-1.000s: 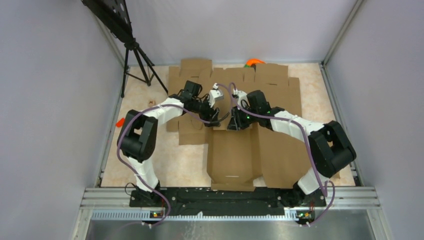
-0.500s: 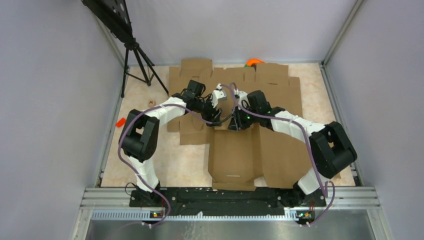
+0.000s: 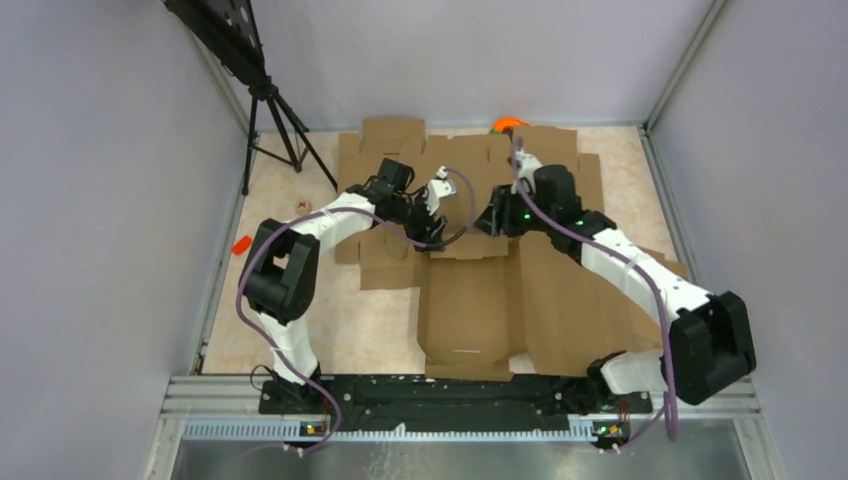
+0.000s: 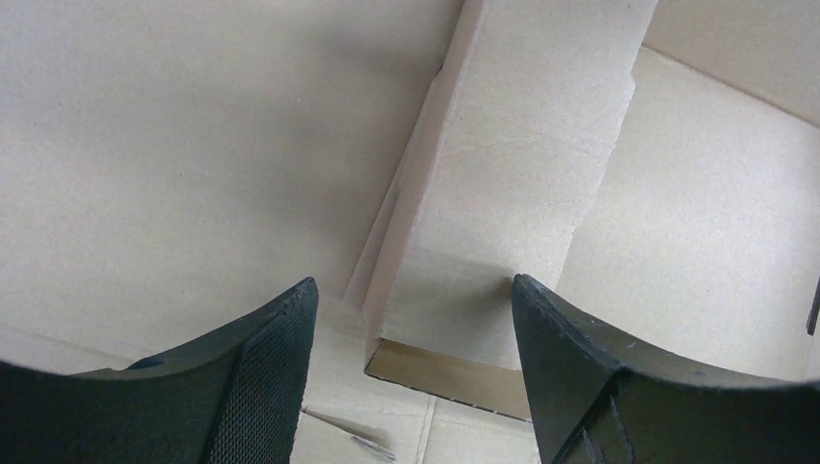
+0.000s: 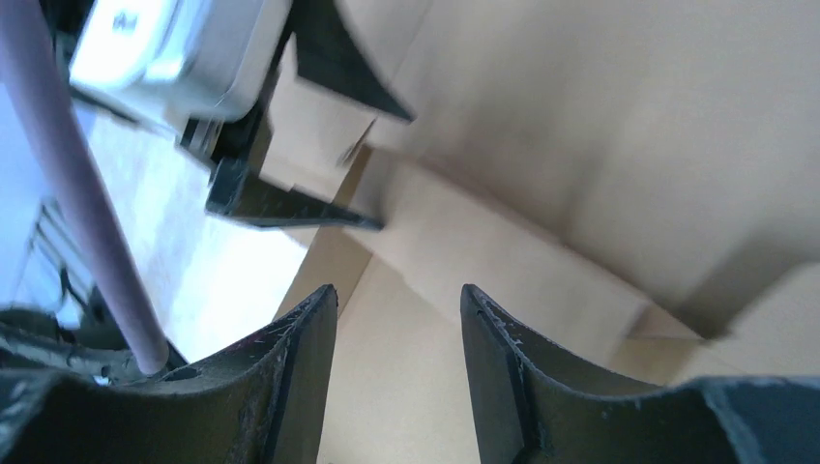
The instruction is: Fold the paper box
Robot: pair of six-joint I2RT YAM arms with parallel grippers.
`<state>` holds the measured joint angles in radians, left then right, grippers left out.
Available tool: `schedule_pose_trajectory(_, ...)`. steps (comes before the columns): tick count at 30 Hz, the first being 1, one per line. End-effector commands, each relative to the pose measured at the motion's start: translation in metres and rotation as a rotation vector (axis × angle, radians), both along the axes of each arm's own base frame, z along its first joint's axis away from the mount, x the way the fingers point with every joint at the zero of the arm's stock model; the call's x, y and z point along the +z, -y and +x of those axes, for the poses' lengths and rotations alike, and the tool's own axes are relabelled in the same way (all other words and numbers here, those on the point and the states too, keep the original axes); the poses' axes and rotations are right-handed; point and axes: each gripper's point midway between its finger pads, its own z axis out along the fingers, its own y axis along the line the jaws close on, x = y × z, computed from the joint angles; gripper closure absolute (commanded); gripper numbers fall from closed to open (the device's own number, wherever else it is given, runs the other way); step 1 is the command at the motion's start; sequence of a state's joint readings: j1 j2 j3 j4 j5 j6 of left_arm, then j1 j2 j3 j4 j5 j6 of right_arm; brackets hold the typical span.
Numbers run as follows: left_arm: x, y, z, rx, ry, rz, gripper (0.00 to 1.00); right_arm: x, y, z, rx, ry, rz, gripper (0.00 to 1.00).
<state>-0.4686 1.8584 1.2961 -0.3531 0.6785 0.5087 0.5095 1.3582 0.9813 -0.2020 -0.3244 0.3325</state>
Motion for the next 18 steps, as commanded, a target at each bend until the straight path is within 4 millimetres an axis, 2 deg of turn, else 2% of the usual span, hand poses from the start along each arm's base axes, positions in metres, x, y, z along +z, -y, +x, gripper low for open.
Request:
schedule_pose_trajectory(1, -0.013, -0.001, 0.007, -0.002, 0.02, 0.056, 0.26, 0.019, 0.053, 0.025, -0.278, -0.068, 0.125, 0.5)
schedule_pose_trajectory(4, -0.014, 0.0, 0.006, -0.004, 0.02, 0.063, 0.26, 0.005, 0.074, 0.024, -0.383, -0.177, 0.183, 0.48)
schedule_pose_trajectory(8, -0.015, 0.0, 0.006, -0.004, 0.027, 0.075, 0.26, -0.016, 0.088, 0.026, -0.532, -0.269, 0.198, 0.47)
schedule_pose_trajectory(13, -0.016, 0.001, 0.006, -0.006, 0.028, 0.082, 0.26, -0.036, 0.079, 0.025, -0.579, -0.372, 0.289, 0.47)
schedule_pose_trajectory(18, -0.017, 0.002, 0.004, -0.011, 0.031, 0.089, 0.26, -0.058, 0.086, 0.028, -0.699, -0.475, 0.278, 0.48)
